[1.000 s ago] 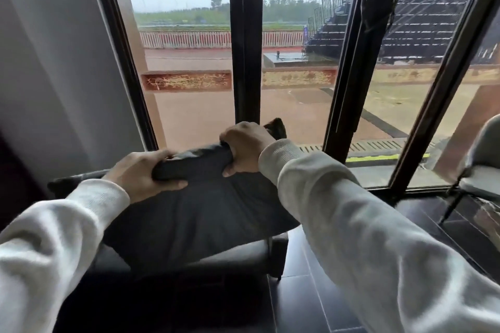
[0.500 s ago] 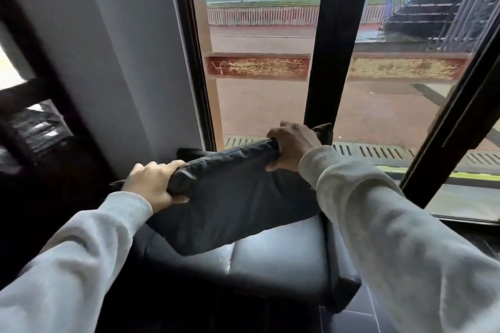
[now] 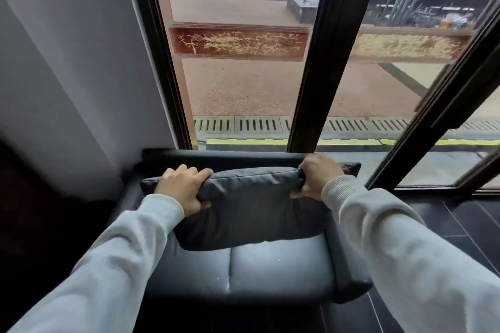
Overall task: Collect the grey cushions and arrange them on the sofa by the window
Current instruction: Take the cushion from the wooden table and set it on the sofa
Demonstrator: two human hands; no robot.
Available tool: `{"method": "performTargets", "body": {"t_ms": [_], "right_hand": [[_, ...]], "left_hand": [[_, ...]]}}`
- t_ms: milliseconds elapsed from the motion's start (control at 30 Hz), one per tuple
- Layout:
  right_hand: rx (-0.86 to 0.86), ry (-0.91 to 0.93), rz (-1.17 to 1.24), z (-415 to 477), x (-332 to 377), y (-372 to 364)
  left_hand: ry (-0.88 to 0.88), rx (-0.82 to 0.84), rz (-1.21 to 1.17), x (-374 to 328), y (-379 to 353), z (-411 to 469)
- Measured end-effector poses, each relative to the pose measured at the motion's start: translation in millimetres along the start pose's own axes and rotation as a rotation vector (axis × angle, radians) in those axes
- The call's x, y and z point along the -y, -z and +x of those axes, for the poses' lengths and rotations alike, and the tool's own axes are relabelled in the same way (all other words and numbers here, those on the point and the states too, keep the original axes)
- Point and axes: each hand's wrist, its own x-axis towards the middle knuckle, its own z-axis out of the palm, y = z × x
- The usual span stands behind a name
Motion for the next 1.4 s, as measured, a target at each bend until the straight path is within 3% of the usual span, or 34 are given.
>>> {"method": "performTargets", "body": {"t_ms": [300, 567, 700, 800, 933, 1233, 1400], "right_hand": [[0.192, -0.082, 0.062, 91, -67, -73], [0.310, 0.069, 0.071, 213, -132, -178], [0.259, 0.052, 0.133, 269, -165, -230], [0.183, 0.055, 0.100, 309, -182, -268], [-0.036, 0.087, 0.210, 345, -202, -327], [0.107, -0.017, 0.153, 412, -236, -346], [-0.042, -0.081, 0.178, 432, -247, -345]], "left_hand": [[-0.027, 0.207, -0.061, -46, -71, 103], [0.101, 0.397, -0.046, -91, -157, 208], [0.143, 0.397, -0.072, -111, -203, 257], [0.110, 0.274, -0.064, -126, -253, 292], [0.177, 0.250, -0.140, -141, -308, 327], [0.093, 0.137, -0.225, -132, -353, 417], [-0.021, 0.107, -0.199, -121, -356, 460]]}}
